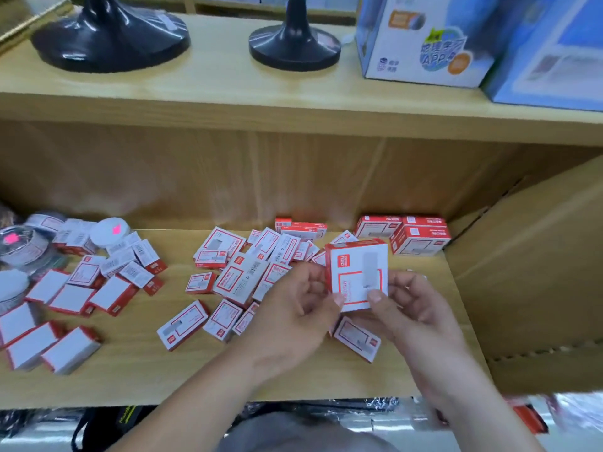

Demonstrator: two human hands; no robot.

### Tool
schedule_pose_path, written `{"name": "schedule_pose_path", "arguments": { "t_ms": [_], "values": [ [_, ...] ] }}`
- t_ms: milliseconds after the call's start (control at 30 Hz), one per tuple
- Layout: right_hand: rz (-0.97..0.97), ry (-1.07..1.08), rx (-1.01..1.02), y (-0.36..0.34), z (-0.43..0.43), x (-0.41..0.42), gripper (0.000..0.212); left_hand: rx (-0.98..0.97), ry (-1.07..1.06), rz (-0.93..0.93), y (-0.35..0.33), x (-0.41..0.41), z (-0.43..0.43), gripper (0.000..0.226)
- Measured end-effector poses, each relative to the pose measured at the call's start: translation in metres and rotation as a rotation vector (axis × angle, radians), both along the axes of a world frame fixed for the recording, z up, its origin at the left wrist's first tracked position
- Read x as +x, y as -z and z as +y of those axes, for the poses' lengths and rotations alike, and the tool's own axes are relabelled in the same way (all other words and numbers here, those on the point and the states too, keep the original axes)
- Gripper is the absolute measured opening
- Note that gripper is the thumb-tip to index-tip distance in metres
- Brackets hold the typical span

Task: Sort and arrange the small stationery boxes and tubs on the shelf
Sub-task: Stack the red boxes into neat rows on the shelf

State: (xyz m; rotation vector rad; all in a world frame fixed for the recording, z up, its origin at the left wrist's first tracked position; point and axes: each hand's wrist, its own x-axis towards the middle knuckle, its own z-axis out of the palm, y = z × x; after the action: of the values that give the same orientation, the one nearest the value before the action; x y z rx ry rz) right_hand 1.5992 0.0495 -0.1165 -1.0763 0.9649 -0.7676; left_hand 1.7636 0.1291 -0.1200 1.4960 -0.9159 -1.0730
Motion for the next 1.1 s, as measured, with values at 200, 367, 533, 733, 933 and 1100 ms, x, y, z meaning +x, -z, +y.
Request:
{"name": "schedule_pose_path", "arguments": {
  "t_ms": [200, 367, 533, 733, 933, 1100],
  "values": [
    [0.247, -0.03, -0.325, -0.012, -0.035, -0.04, 0.024, -0.068, 0.06, -0.342, 0.005, -0.011, -0.036, 0.056],
    [0.311, 0.04, -0.45, -0.014, -0.053, -0.062, 0.041, -0.099, 0.149, -0.259, 0.018, -0.028, -0.061, 0.025],
    [0.325, 0.075, -0.366, 0.006, -0.063, -0.068, 0.033, -0.093, 0.183, -0.25, 0.025, -0.044, -0.089, 0.027],
    [0.438, 0.256, -0.434, 0.038, -0.098, -0.071, 0.033, 0.074, 0.18, -0.742, 0.039, -0.034, -0.121, 0.049],
    [0.617, 0.3, -0.48, 0.075, -0.126, -0.058, 0.034, -0.037, 0.271, -1.109, 0.048, -0.027, -0.127, 0.033],
    [0.584, 0.276, -0.407, 0.088, -0.133, -0.057, 0.045, -0.077, 0.231, -1.131, 0.058, -0.01, -0.115, 0.03]
  ]
}}
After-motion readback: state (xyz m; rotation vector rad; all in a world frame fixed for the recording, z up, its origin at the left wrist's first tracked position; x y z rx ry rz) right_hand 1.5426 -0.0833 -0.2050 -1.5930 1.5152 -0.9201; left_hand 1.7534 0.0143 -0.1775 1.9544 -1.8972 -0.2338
